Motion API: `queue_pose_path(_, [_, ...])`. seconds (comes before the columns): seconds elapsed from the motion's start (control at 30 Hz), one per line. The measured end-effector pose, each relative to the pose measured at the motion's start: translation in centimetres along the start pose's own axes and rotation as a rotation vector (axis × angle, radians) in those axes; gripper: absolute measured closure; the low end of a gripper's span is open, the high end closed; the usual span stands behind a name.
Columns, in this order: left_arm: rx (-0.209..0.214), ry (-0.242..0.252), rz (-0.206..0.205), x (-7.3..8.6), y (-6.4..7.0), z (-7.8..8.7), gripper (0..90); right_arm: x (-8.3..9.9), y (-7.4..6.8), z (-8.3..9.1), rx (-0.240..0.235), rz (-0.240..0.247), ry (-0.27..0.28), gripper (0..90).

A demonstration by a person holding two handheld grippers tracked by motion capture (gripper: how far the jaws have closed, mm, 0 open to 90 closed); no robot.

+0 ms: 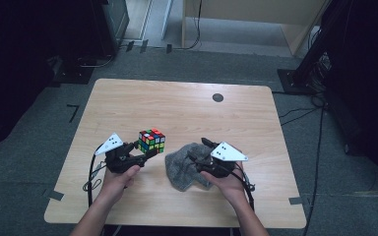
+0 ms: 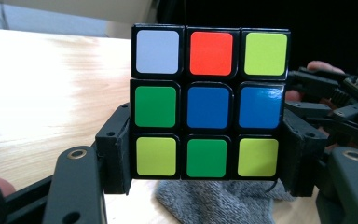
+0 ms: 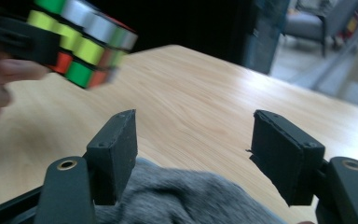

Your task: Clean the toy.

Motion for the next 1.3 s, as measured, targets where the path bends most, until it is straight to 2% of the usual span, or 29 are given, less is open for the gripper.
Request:
queue_pose_path(0.07, [0.027,-0.016,-0.003,0.0,0.2,-0.1,34.5,-0.1,-1.0,-0.2,-0.057,0.032,0.022,31.5])
queue_pose_path(0.13, [0.050,-0.029,-0.008,0.0,0.4,-0.2,34.5,-0.2,-1.9,-0.4,-0.127,0.027,0.044,30.9])
queue_pose_path(0.2, [0.069,-0.044,-0.015,0.0,0.6,-0.2,34.6,0.0,-2.6,-0.6,-0.157,0.068,0.055,31.2])
queue_pose_path(0.27, [0.087,-0.062,-0.030,0.0,0.7,-0.3,34.6,0.3,-3.2,-1.0,-0.167,0.123,0.069,30.5])
queue_pose_path(0.3, [0.093,-0.073,-0.037,0.0,0.8,-0.4,34.6,0.4,-3.3,-1.1,-0.165,0.140,0.081,30.5])
queue_pose_path(0.37, [0.110,-0.100,-0.067,0.1,1.0,-0.5,34.6,0.8,-3.8,-1.7,-0.108,0.217,0.111,30.1])
queue_pose_path(0.43, [0.116,-0.121,-0.077,0.2,1.1,-0.7,34.6,1.1,-4.2,-2.0,-0.099,0.263,0.110,28.8])
queue_pose_path(0.6, [0.149,-0.164,-0.065,0.5,1.1,-1.0,34.6,1.2,-5.2,-2.1,-0.119,0.332,0.140,28.9])
queue_pose_path(0.77, [0.177,-0.185,-0.037,0.6,1.2,-1.2,34.6,1.2,-5.6,-2.2,-0.113,0.406,0.175,28.5])
queue_pose_path(0.9, [0.188,-0.214,-0.020,0.8,1.2,-1.3,34.6,1.4,-5.8,-2.5,-0.102,0.456,0.178,27.4])
queue_pose_path(1.1, [0.198,-0.254,-0.017,1.1,1.4,-1.6,34.6,1.6,-6.1,-2.7,-0.097,0.522,0.191,27.5])
queue_pose_path(1.3, [0.227,-0.307,-0.019,1.6,2.1,-2.1,34.5,1.9,-6.5,-3.0,-0.090,0.583,0.188,28.9])
Point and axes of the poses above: each handheld gripper's, and its own axes: z roughly backward along the jaws, x roughly out of its underside, y roughly to its right, the point moved 6 cm from there along -z, roughly forward along the jaws, and after that the axes turned 1 degree about x, right-handed, at the moved point
